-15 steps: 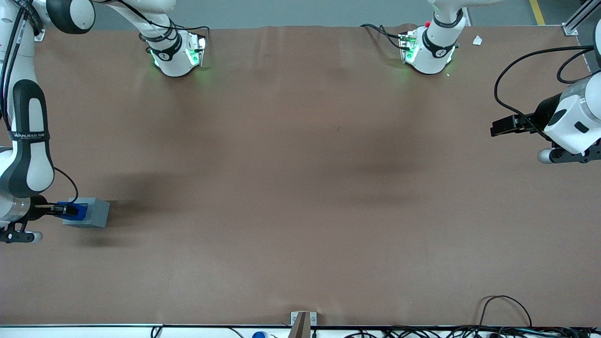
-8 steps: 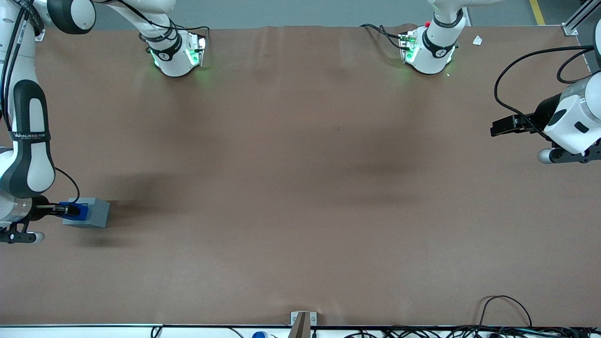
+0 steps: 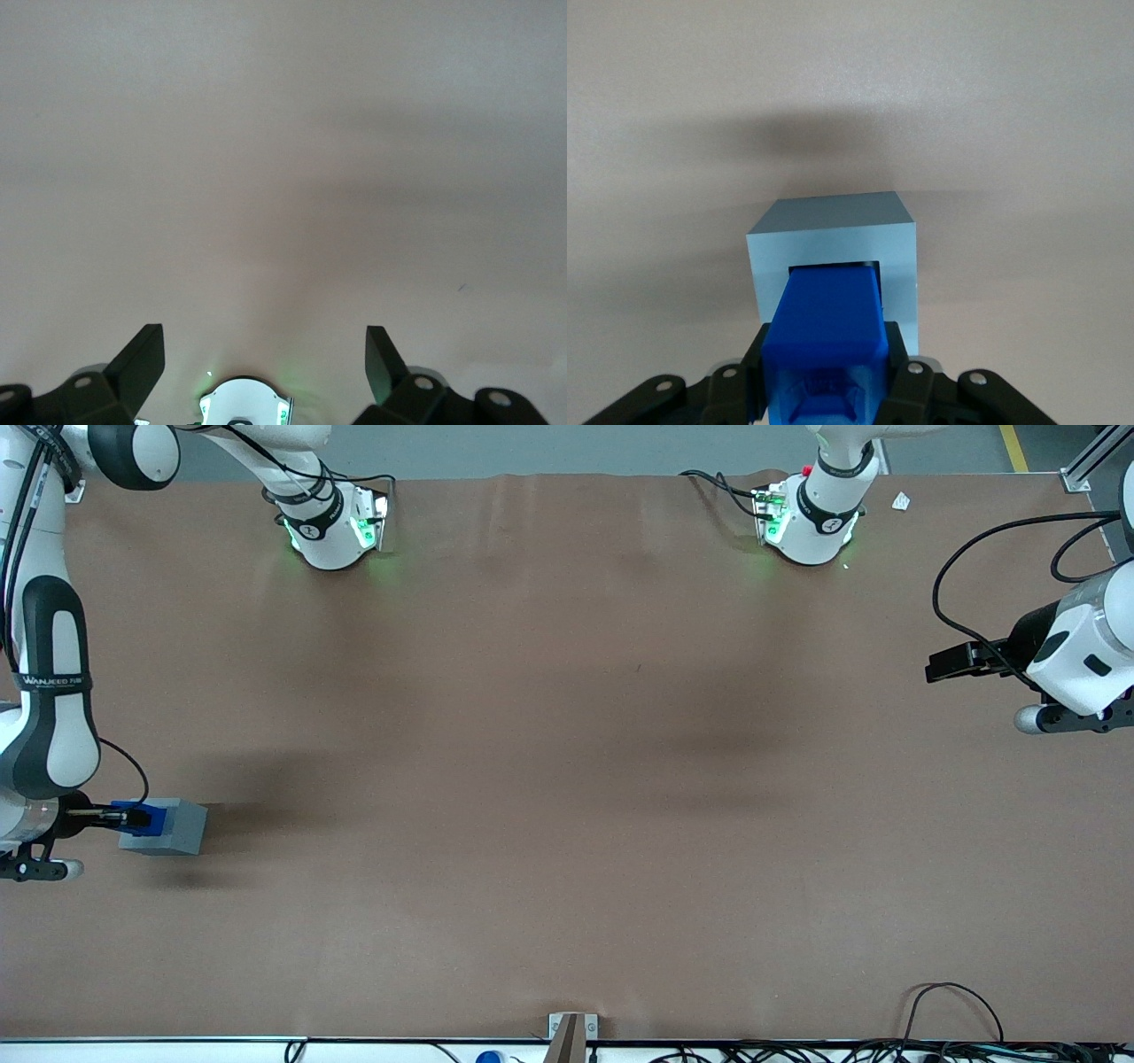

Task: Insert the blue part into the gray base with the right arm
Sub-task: 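Lower the blue block into the gray base opening and release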

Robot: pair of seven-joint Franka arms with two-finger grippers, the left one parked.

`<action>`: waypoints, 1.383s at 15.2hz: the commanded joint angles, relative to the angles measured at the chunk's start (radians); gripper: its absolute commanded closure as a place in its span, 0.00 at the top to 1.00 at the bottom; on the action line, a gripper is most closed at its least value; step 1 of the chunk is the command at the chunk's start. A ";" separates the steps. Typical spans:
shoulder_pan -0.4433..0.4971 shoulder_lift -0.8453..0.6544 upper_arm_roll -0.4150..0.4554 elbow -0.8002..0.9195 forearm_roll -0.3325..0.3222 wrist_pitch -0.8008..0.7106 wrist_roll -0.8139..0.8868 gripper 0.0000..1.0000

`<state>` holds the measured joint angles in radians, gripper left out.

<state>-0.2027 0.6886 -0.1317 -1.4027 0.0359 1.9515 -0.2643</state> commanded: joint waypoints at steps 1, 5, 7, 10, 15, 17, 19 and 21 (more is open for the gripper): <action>-0.006 0.015 0.003 0.018 0.004 -0.011 -0.009 0.00; -0.003 0.023 0.004 0.018 0.002 -0.005 -0.009 0.00; -0.004 0.023 0.003 0.016 0.004 -0.003 -0.007 0.01; -0.004 0.025 0.004 0.014 0.007 0.001 -0.001 0.81; 0.006 0.013 0.003 0.019 0.006 -0.011 0.005 1.00; 0.017 -0.009 0.004 0.025 0.009 -0.016 0.007 1.00; 0.026 -0.055 0.004 0.034 0.012 -0.039 0.005 1.00; 0.037 -0.089 0.006 0.036 0.013 -0.042 0.011 1.00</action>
<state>-0.1775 0.6634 -0.1276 -1.3501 0.0366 1.9319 -0.2630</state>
